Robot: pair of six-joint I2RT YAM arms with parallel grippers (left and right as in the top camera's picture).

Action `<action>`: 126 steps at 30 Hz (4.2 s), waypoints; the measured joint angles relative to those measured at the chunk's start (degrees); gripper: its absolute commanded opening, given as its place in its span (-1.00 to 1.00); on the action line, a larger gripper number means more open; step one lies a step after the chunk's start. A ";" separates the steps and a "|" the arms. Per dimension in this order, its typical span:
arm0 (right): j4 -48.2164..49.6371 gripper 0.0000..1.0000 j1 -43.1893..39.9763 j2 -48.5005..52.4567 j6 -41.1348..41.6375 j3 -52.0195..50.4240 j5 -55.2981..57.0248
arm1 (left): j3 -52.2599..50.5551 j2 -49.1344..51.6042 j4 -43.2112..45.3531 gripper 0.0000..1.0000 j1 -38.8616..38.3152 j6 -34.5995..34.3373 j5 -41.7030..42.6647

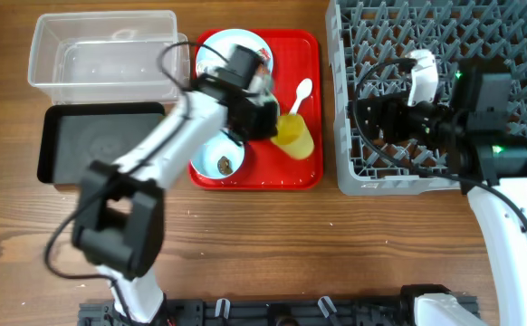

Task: Sort waste into correct bins and load items into the dishwasher rack
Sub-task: 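Reach left gripper to the yellow cup and grasp it, then pass the yellow cup from left gripper to right gripper, then lower yellow cup upside down into the gray rack, open right gripper, then grasp the small blue bowl with brown scrap using left gripper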

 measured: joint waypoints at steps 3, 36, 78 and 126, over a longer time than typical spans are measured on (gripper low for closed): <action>2.23 0.84 0.00 2.51 -0.68 0.00 -5.73 | 0.02 -3.78 -0.42 -0.92 7.69 0.00 9.79; 37.53 0.11 12.81 17.57 7.76 0.11 -31.17 | 0.09 -4.74 4.33 -0.84 16.72 0.76 51.32; -27.80 0.54 0.61 18.99 11.80 6.49 25.22 | 0.11 -4.76 -3.54 -0.24 10.21 0.92 -19.32; -27.67 0.97 1.03 20.68 5.51 24.11 20.68 | -20.33 -4.79 11.06 -0.92 -7.72 1.70 -31.98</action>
